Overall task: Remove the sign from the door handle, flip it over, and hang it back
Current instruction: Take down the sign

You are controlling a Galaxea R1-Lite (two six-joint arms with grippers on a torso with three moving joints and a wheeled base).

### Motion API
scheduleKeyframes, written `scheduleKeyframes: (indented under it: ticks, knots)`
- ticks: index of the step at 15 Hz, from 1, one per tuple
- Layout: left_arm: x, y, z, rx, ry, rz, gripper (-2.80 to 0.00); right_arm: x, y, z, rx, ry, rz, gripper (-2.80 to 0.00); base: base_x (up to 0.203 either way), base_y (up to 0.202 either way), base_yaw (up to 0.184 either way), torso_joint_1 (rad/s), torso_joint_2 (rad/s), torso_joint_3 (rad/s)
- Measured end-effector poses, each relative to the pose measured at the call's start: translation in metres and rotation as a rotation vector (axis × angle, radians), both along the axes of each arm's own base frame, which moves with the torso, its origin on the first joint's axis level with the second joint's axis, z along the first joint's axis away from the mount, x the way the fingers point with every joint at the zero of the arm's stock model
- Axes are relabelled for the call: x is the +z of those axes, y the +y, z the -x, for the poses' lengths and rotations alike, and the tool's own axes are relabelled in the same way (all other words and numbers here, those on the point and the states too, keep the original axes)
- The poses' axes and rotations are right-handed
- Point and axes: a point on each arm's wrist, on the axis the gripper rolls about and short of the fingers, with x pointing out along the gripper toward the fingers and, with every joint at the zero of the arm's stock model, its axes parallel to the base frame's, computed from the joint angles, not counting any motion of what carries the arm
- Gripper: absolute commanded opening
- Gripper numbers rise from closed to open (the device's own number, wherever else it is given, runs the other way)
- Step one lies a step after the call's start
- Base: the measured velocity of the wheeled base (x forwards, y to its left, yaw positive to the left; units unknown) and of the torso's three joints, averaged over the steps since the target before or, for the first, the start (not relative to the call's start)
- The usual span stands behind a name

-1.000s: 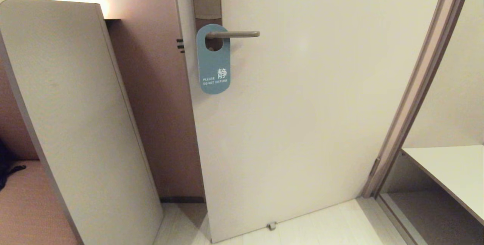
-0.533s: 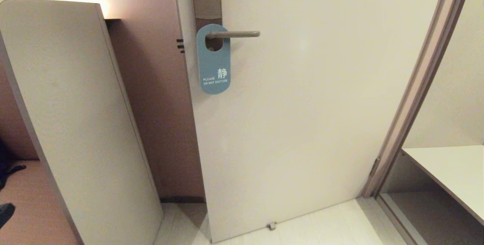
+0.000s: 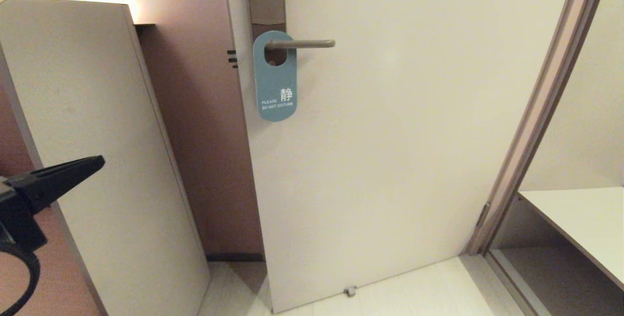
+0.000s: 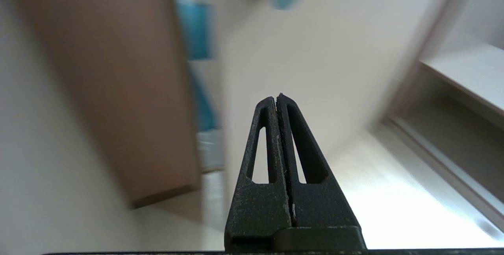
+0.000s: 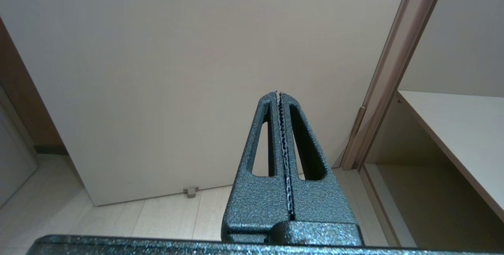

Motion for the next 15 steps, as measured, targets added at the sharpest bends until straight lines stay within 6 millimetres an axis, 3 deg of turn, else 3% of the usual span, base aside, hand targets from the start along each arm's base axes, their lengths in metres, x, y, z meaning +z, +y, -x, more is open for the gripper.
scheduleKeyframes:
  ticks: [7,15]
  knots:
    - [0.016,-0.005,-0.082,-0.183,0.083,0.031,-2.8,0.0,0.0,0.0,0.0,0.0,0.0,-2.8,0.0,0.0,0.0,0.0,0.0,0.0]
    - [0.035,-0.021,-0.176,-0.328,0.041,0.016,-2.8,0.0,0.0,0.0,0.0,-0.001,0.0,-2.8,0.0,0.0,0.0,0.0,0.0,0.0]
